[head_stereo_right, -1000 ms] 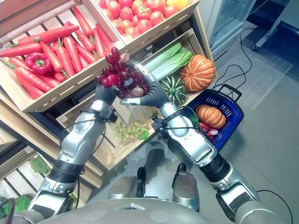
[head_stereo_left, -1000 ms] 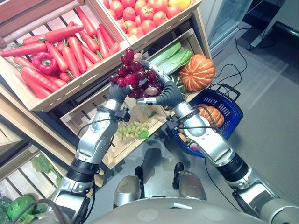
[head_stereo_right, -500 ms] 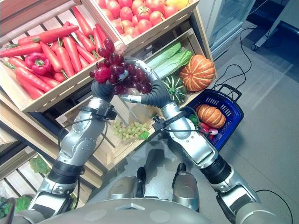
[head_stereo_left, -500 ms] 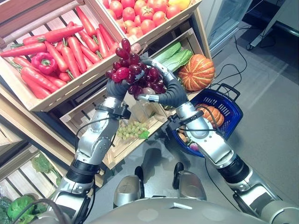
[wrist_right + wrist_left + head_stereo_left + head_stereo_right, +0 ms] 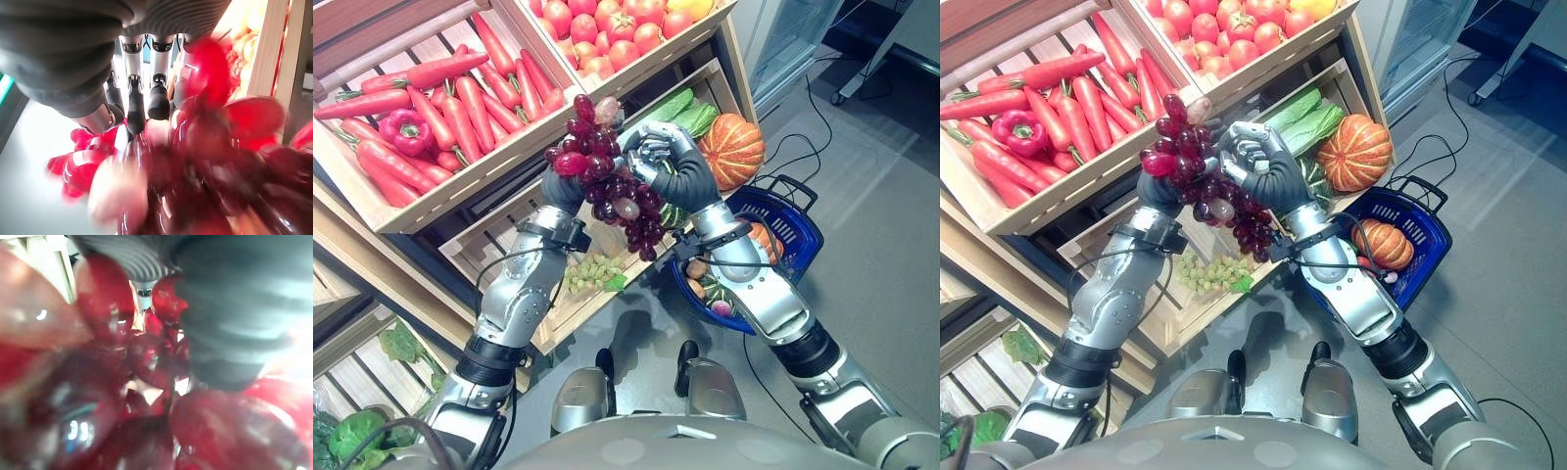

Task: Pick up fruits and vegetables into the basket

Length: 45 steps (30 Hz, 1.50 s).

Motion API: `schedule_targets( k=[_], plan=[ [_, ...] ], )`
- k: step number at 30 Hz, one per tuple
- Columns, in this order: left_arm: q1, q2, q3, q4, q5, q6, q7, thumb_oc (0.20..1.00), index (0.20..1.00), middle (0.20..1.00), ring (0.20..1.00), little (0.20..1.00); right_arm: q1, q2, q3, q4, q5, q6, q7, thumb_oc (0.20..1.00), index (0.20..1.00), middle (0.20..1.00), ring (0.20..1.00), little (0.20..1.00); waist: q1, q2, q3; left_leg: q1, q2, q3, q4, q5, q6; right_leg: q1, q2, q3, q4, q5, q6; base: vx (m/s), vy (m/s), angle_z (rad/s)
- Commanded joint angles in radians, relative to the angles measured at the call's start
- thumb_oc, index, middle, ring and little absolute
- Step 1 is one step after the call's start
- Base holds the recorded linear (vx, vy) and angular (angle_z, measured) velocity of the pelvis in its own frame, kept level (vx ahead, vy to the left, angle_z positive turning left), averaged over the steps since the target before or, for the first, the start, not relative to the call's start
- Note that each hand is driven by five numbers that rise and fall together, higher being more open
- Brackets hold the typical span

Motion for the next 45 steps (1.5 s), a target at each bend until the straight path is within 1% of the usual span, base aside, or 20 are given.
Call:
schedule_targets(
  k=[1, 8, 9, 10, 14, 17, 20, 23, 24, 27, 28, 29, 30, 32, 34, 35, 36, 38, 41, 45],
  plan=[
    [-0.069, 0.006, 0.041, -0.164, -0.057, -0.063, -0.008, 0.2, 0.2, 0.2, 0.2, 0.2, -0.033, 0.037, 0.037, -0.093, -0.032, -0.073, 0.014, 0.2, 0.2, 0.2, 0.2, 0.2, -0.002, -0.027, -0.026, 0.007, -0.017, 0.022, 0.056, -0.076, 0.04, 0.126, -0.061, 0.057, -0.065, -0.032, 0.106, 0.0, 0.0, 0.0],
    [-0.067, -0.001, 0.041, -0.169, -0.052, -0.064, -0.006, 0.2, 0.2, 0.2, 0.2, 0.2, -0.039, 0.046, 0.043, -0.082, -0.002, -0.089, 0.021, 0.2, 0.2, 0.2, 0.2, 0.2, 0.002, -0.028, -0.027, 0.012, -0.016, 0.019, 0.053, -0.077, 0.041, 0.129, -0.061, 0.055, -0.065, -0.033, 0.105, 0.0, 0.0, 0.0],
    [-0.065, -0.002, 0.042, -0.166, -0.049, -0.067, -0.005, 0.2, 0.2, 0.2, 0.2, 0.2, -0.036, 0.048, 0.044, -0.078, 0.012, -0.089, 0.003, 0.586, 0.586, 0.586, 0.586, 0.586, 0.003, -0.028, -0.027, 0.013, -0.016, 0.019, 0.051, -0.076, 0.04, 0.131, -0.061, 0.053, -0.066, -0.033, 0.105, 0.0, 0.0, 0.0],
    [-0.064, -0.002, 0.043, -0.164, -0.041, -0.072, 0.0, 0.2, 0.2, 0.2, 0.2, 0.2, -0.032, 0.05, 0.044, -0.079, 0.015, -0.086, 0.0, 1.0, 1.0, 1.0, 1.0, 1.0, 0.002, -0.028, -0.028, 0.014, -0.017, 0.019, 0.051, -0.075, 0.04, 0.132, -0.06, 0.053, -0.067, -0.032, 0.105, 0.0, 0.0, 0.0],
    [-0.06, 0.003, 0.047, -0.162, -0.03, -0.087, 0.017, 0.2, 0.2, 0.2, 0.2, 0.2, -0.017, 0.046, 0.036, -0.081, 0.017, -0.083, -0.024, 1.0, 1.0, 1.0, 1.0, 1.0, -0.001, -0.027, -0.029, 0.016, -0.015, 0.02, 0.048, -0.073, 0.04, 0.131, -0.061, 0.054, -0.065, -0.033, 0.105, 0.0, 0.0, 0.0],
    [-0.053, 0.009, 0.059, -0.158, -0.005, -0.119, 0.025, 0.2, 0.2, 0.2, 0.2, 0.2, 0.01, 0.04, 0.018, -0.079, 0.017, -0.084, -0.061, 1.0, 1.0, 1.0, 1.0, 1.0, -0.006, -0.025, -0.03, 0.018, -0.014, 0.022, 0.046, -0.072, 0.041, 0.131, -0.06, 0.055, -0.065, -0.033, 0.105, 0.0, 0.0, 0.0],
    [-0.034, 0.019, 0.082, -0.165, 0.034, -0.164, 0.034, 0.2, 0.2, 0.2, 0.2, 0.2, 0.06, 0.025, -0.026, -0.081, 0.029, -0.087, -0.13, 1.0, 1.0, 1.0, 1.0, 1.0, -0.017, -0.021, -0.027, 0.02, -0.012, 0.027, 0.039, -0.071, 0.041, 0.127, -0.059, 0.059, -0.064, -0.033, 0.105, -0.01, 0.02, 0.0],
    [-0.014, 0.027, 0.1, -0.166, 0.064, -0.199, 0.04, 0.2, 0.2, 0.2, 0.2, 0.2, 0.11, 0.015, -0.06, -0.083, 0.052, -0.098, -0.172, 1.0, 1.0, 1.0, 1.0, 1.0, -0.028, -0.017, -0.026, 0.022, -0.011, 0.033, 0.035, -0.07, 0.042, 0.124, -0.058, 0.063, -0.065, -0.032, 0.107, -0.01, 0.038, -0.04],
    [-0.001, 0.033, 0.109, -0.169, 0.084, -0.221, 0.042, 0.2, 0.2, 0.2, 0.2, 0.2, 0.14, 0.009, -0.076, -0.087, 0.068, -0.095, -0.194, 1.0, 1.0, 1.0, 1.0, 1.0, -0.033, -0.014, -0.025, 0.024, -0.011, 0.036, 0.032, -0.07, 0.043, 0.121, -0.057, 0.066, -0.064, -0.032, 0.108, -0.02, 0.047, -0.07],
    [0.031, 0.048, 0.132, -0.178, 0.116, -0.275, 0.048, 0.2, 0.2, 0.2, 0.2, 0.2, 0.214, -0.009, -0.113, -0.09, 0.11, -0.101, -0.213, 1.0, 1.0, 1.0, 1.0, 1.0, -0.046, -0.01, -0.023, 0.026, -0.012, 0.044, 0.03, -0.07, 0.044, 0.116, -0.057, 0.073, -0.063, -0.031, 0.111, -0.02, 0.046, -0.03],
    [0.054, 0.055, 0.147, -0.182, 0.137, -0.314, 0.052, 0.2, 0.2, 0.2, 0.2, 0.2, 0.257, -0.015, -0.129, -0.086, 0.13, -0.08, -0.222, 1.0, 1.0, 1.0, 1.0, 1.0, -0.053, -0.006, -0.024, 0.027, -0.013, 0.049, 0.027, -0.07, 0.045, 0.114, -0.057, 0.077, -0.063, -0.032, 0.112, -0.02, 0.06, -0.07],
    [0.063, 0.058, 0.153, -0.184, 0.151, -0.333, 0.055, 0.2, 0.2, 0.2, 0.2, 0.2, 0.275, -0.017, -0.133, -0.079, 0.139, -0.065, -0.223, 1.0, 1.0, 1.0, 1.0, 1.0, -0.055, -0.004, -0.023, 0.028, -0.014, 0.051, 0.027, -0.071, 0.046, 0.112, -0.057, 0.079, -0.063, -0.032, 0.112, -0.02, 0.063, -0.1],
    [0.077, 0.06, 0.161, -0.188, 0.164, -0.352, 0.054, 0.2, 0.2, 0.2, 0.2, 0.2, 0.301, -0.016, -0.141, -0.076, 0.146, -0.033, -0.21, 1.0, 1.0, 1.0, 1.0, 1.0, -0.06, -0.003, -0.024, 0.029, -0.015, 0.053, 0.024, -0.071, 0.047, 0.11, -0.057, 0.082, -0.062, -0.033, 0.113, -0.01, 0.044, -0.13],
    [0.098, 0.067, 0.18, -0.194, 0.171, -0.369, 0.044, 0.2, 0.2, 0.2, 0.2, 0.2, 0.337, -0.017, -0.147, -0.053, 0.156, 0.032, -0.161, 1.0, 1.0, 1.0, 1.0, 1.0, -0.065, -0.001, -0.023, 0.03, -0.018, 0.056, 0.022, -0.072, 0.047, 0.108, -0.056, 0.085, -0.062, -0.035, 0.112, -0.01, 0.034, -0.17],
    [0.1, 0.073, 0.18, -0.198, 0.18, -0.379, 0.037, 0.2, 0.2, 0.2, 0.2, 0.2, 0.351, -0.019, -0.134, -0.038, 0.158, 0.079, -0.132, 1.0, 1.0, 1.0, 1.0, 1.0, -0.068, -0.002, -0.02, 0.028, -0.019, 0.057, 0.023, -0.072, 0.047, 0.105, -0.056, 0.087, -0.059, -0.037, 0.111, -0.01, 0.014, -0.15],
    [0.099, 0.073, 0.179, -0.198, 0.182, -0.379, 0.036, 0.2, 0.2, 0.2, 0.2, 0.2, 0.351, -0.019, -0.131, -0.032, 0.158, 0.081, -0.13, 1.0, 1.0, 1.0, 1.0, 1.0, -0.068, -0.002, -0.02, 0.027, -0.019, 0.056, 0.024, -0.072, 0.047, 0.104, -0.056, 0.087, -0.058, -0.037, 0.112, 0.0, 0.0, 0.0],
    [0.092, 0.075, 0.171, -0.192, 0.2, -0.385, 0.032, 0.2, 0.2, 0.2, 0.2, 0.2, 0.349, -0.019, -0.115, -0.007, 0.139, 0.112, -0.117, 1.0, 1.0, 1.0, 1.0, 1.0, -0.068, -0.003, -0.016, 0.025, -0.02, 0.056, 0.025, -0.073, 0.047, 0.103, -0.056, 0.087, -0.057, -0.038, 0.112, 0.0, 0.0, 0.0],
    [0.072, 0.074, 0.15, -0.187, 0.228, -0.382, 0.027, 0.2, 0.2, 0.2, 0.2, 0.2, 0.325, -0.018, -0.095, 0.018, 0.157, 0.127, -0.106, 1.0, 1.0, 1.0, 1.0, 1.0, -0.066, -0.004, -0.01, 0.023, -0.021, 0.053, 0.027, -0.072, 0.047, 0.102, -0.055, 0.087, -0.055, -0.037, 0.111, 0.0, 0.0, 0.0],
    [0.038, 0.074, 0.113, -0.175, 0.257, -0.357, 0.01, 0.2, 0.2, 0.2, 0.2, 0.2, 0.283, -0.005, -0.06, 0.043, 0.166, 0.111, -0.091, 1.0, 1.0, 1.0, 1.0, 1.0, -0.06, -0.005, -0.003, 0.021, -0.021, 0.049, 0.03, -0.071, 0.046, 0.103, -0.055, 0.084, -0.053, -0.036, 0.11, 0.0, 0.0, 0.0],
    [-0.008, 0.065, 0.063, -0.161, 0.283, -0.284, -0.017, 0.2, 0.2, 0.2, 0.2, 0.2, 0.203, 0.032, -0.021, 0.071, 0.218, 0.083, -0.058, 1.0, 1.0, 1.0, 1.0, 1.0, -0.05, -0.006, 0.0, 0.022, -0.022, 0.045, 0.034, -0.07, 0.045, 0.112, -0.054, 0.077, -0.057, -0.034, 0.11, 0.0, 0.0, 0.0]
  ],
)
